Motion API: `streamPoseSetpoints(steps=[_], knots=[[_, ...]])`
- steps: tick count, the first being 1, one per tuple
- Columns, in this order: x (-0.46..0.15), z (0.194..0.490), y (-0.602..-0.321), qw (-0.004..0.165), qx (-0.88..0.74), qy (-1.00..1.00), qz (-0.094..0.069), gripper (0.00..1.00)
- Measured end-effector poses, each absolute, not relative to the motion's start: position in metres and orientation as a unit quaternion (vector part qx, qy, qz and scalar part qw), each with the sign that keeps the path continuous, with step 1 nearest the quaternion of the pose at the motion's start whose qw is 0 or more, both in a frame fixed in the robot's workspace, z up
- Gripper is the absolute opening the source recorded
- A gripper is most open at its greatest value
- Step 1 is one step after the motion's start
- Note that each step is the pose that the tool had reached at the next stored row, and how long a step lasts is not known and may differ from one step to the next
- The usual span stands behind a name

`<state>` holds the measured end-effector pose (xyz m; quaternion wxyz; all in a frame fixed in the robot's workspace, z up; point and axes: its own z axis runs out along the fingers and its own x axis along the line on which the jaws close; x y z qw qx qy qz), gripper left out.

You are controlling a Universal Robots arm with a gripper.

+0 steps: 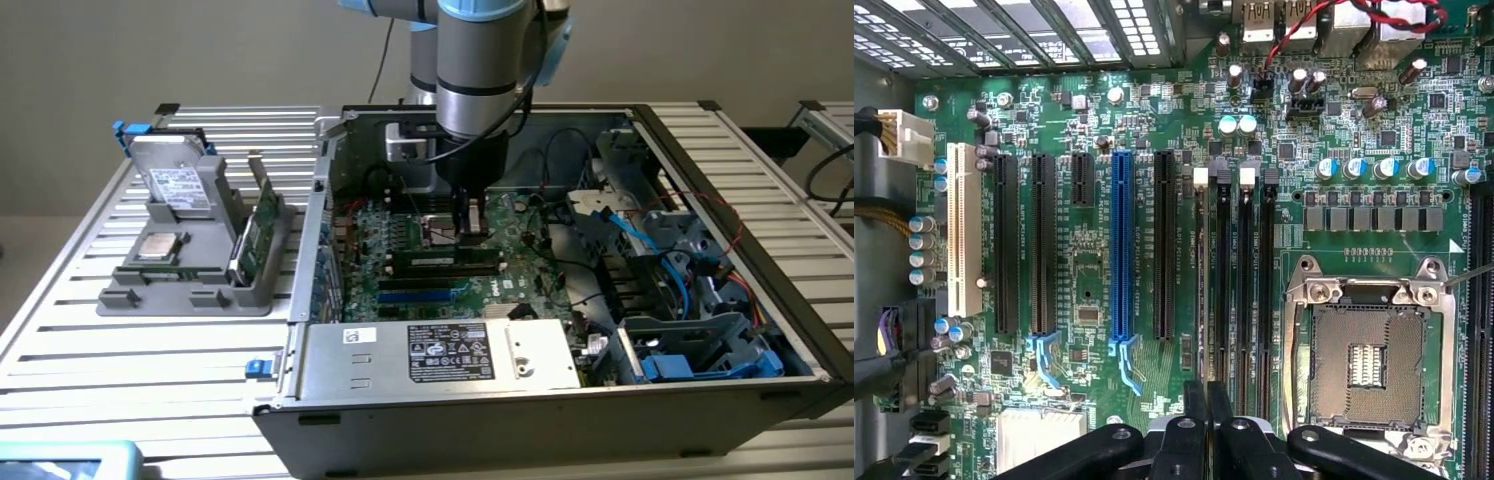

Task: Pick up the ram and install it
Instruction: 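Insert the ram into the slot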

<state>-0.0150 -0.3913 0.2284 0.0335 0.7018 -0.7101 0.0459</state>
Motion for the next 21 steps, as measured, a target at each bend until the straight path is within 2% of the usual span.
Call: streamPoseSetpoints(steps=[21], knots=[[-0.0150, 0.2296, -0.3920, 0.032, 0.698, -0.714, 0.047, 0.12]])
